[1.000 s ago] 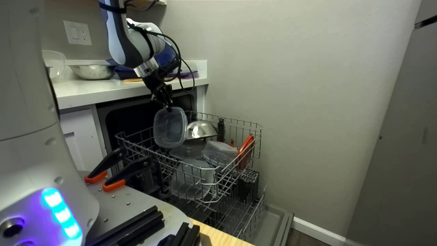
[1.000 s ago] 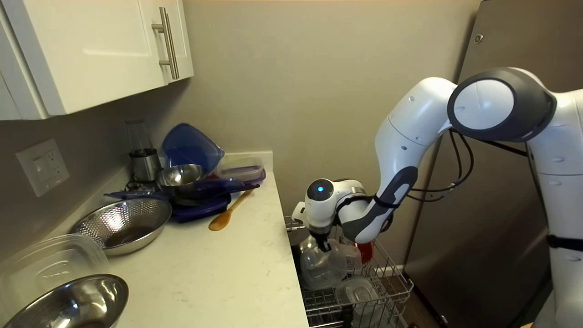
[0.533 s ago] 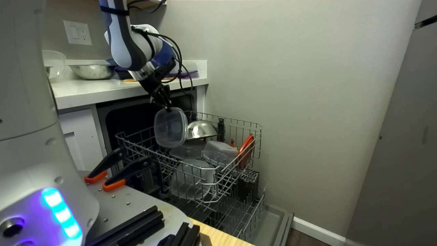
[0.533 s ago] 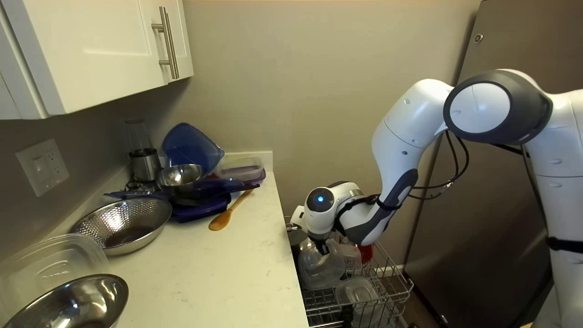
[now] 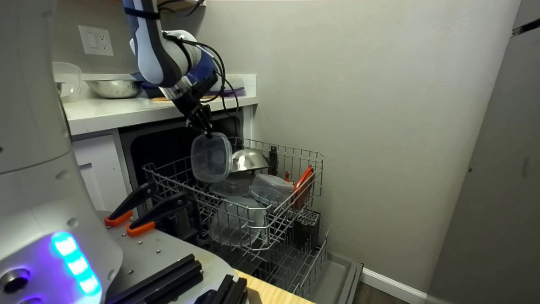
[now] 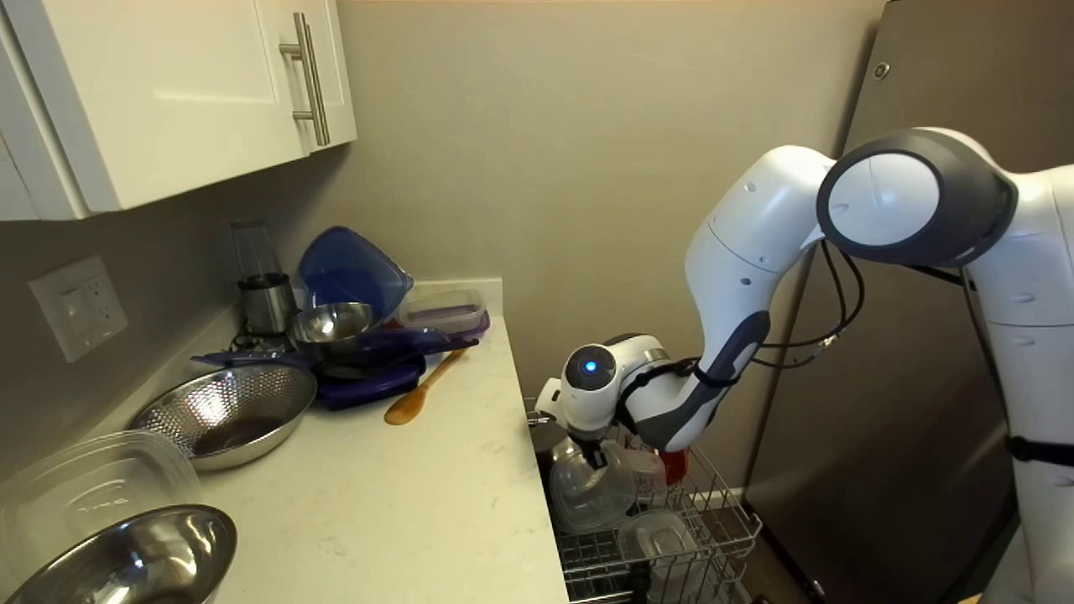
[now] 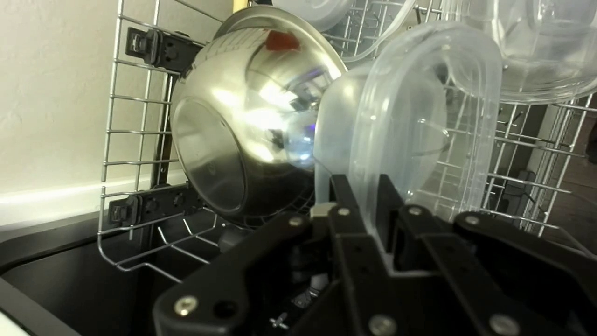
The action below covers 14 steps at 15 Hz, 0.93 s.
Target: Pick up the clear bowl from the front of the counter and put it in the dishwasher.
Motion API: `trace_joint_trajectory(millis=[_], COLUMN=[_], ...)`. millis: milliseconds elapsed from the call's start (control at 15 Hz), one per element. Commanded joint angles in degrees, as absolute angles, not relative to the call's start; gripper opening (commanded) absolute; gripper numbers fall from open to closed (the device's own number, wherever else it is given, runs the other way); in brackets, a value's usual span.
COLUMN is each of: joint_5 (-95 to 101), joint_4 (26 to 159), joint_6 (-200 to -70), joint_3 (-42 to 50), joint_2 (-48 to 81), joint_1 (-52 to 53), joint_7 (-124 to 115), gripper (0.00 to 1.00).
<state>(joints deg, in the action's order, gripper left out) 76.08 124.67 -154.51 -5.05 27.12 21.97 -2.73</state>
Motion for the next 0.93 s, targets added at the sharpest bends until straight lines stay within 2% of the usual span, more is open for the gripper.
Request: trace_joint_trajectory(millis=[0, 67, 133, 533, 867], joint_5=[76.08, 76.08, 76.08, 94.95, 109.9], joint_4=[124.67, 124.67, 124.67, 124.89, 125.78], joint_6=[-154.51, -154.51, -154.51, -153.03, -153.52], joint_3=[-5.04, -5.04, -5.04, -1.26, -1.62], joint_2=[27.12, 27.12, 27.12, 27.57, 29.43], joint_1=[21.97, 21.97, 21.98, 25.2, 24.3], joint_7=[-2.73, -2.73, -2.73, -24.29, -43.79], gripper=[0.16, 0.16, 0.04, 0.04, 0.04])
